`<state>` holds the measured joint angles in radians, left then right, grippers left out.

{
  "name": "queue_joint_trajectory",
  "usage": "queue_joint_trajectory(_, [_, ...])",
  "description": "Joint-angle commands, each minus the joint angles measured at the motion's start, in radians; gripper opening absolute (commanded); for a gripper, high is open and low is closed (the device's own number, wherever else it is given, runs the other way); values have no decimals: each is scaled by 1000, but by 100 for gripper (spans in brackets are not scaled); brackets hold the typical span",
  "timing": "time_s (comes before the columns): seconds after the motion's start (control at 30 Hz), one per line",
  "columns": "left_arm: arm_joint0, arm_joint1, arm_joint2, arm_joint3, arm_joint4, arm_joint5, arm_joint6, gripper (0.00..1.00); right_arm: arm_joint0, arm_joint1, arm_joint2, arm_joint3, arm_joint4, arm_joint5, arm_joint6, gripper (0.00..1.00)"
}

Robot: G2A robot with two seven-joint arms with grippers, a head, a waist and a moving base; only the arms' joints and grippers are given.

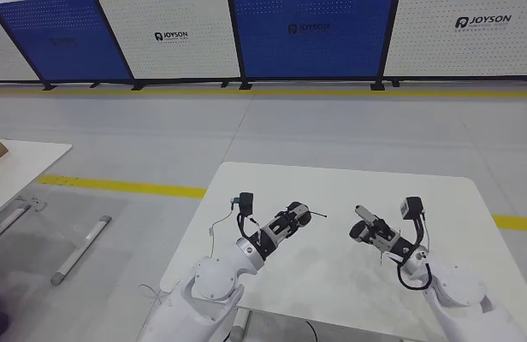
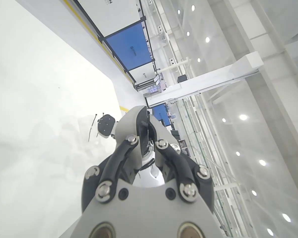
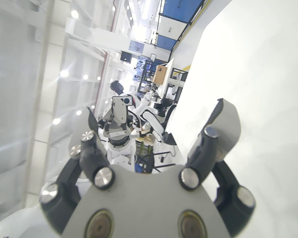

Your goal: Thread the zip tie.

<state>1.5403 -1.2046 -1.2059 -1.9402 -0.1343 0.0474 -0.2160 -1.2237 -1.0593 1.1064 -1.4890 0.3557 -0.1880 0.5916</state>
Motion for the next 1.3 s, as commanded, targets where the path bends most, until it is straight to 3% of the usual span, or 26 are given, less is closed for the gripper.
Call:
queue_joint_trajectory(0.0, [0,0,0,0,0,0,0,0,-1,11,43,-21,-30,37,28,100])
queue_joint_trajectory(0.2, [0,0,0,0,0,0,0,0,-10,48,155,-114,-192,200,168,100])
queue_joint_trajectory(0.27, [0,0,0,0,0,0,0,0,-2,52,183,-117,-184,224,183,100])
queue_joint_trajectory(0.73, [0,0,0,0,0,0,0,0,-2,52,186,-116,-175,225,178,100])
queue_joint_trajectory(0.8, [0,0,0,0,0,0,0,0,2,55,189,-126,-230,223,170,100])
queue_joint_trajectory(1.0, [0,0,0,0,0,0,0,0,91,74,230,-120,-383,272,292,100])
queue_joint_trajectory(1.1, [0,0,0,0,0,0,0,0,183,82,189,-72,-456,245,490,100])
queue_joint_trajectory(1.27, [0,0,0,0,0,0,0,0,329,71,62,28,-579,216,640,100])
